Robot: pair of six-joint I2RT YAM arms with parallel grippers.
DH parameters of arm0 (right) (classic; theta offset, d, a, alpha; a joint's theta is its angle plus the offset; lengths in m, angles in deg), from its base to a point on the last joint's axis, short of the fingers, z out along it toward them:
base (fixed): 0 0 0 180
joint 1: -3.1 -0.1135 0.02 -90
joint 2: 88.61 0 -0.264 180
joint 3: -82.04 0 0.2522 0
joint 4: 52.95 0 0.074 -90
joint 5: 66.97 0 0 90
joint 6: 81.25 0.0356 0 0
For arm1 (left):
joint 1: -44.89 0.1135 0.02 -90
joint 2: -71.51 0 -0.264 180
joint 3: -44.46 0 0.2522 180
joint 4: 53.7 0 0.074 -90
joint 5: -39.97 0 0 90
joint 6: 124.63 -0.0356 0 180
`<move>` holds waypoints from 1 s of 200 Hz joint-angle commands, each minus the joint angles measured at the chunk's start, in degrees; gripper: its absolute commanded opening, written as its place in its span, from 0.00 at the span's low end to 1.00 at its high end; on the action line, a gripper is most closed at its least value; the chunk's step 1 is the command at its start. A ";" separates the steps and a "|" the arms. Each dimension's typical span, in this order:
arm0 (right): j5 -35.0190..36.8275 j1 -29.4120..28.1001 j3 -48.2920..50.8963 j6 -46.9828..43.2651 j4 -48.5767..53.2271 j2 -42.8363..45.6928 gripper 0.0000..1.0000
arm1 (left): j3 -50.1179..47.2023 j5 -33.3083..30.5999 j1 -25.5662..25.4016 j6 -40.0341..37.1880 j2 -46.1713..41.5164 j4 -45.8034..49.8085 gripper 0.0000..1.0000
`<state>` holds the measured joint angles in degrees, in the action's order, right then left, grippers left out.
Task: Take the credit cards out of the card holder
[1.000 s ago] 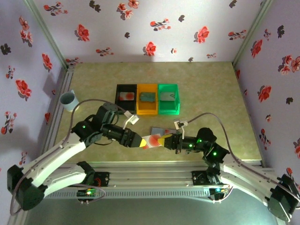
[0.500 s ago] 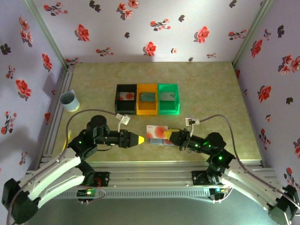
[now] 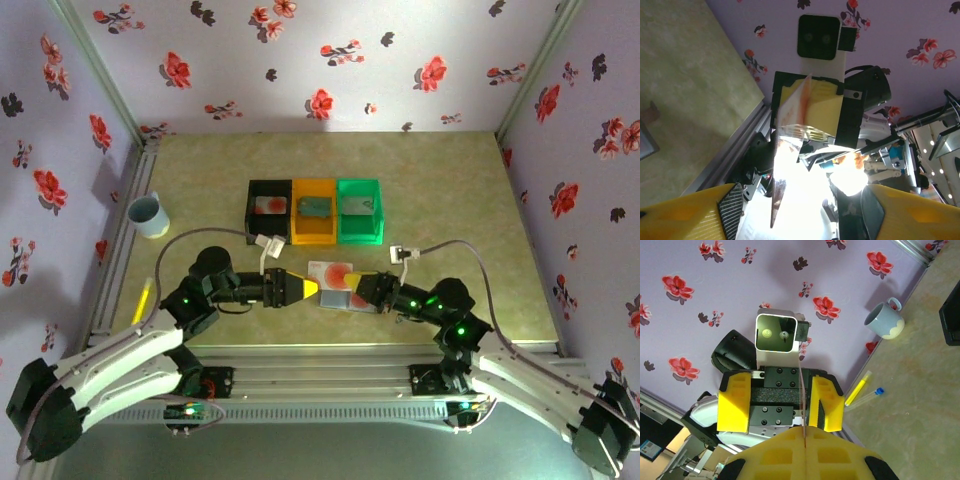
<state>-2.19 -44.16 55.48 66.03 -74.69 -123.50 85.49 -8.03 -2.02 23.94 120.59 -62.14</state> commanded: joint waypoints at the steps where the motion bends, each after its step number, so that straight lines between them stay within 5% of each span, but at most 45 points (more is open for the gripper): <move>1: 0.25 -0.24 -0.30 0.91 -3.55 -0.37 0.00 | -0.15 -0.07 -0.52 0.42 0.22 -3.97 0.59; 150: -1.12 -0.25 -1.62 0.69 -1.62 -1.39 0.00 | 2.13 -0.24 -0.55 -2.68 0.91 0.05 0.00; 186: -0.53 -0.20 -2.19 -0.62 1.56 -0.88 0.00 | 2.89 -1.85 -0.38 -4.77 0.18 3.18 0.00; 200: 0.21 -0.21 -2.75 -1.65 4.35 -0.08 0.09 | 3.67 -3.60 -0.15 -6.65 -0.59 6.82 0.00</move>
<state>-2.67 -44.14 55.04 66.25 -74.30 -124.84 86.18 -9.36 -2.09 21.45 121.38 -59.43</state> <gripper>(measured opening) 0.045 0.026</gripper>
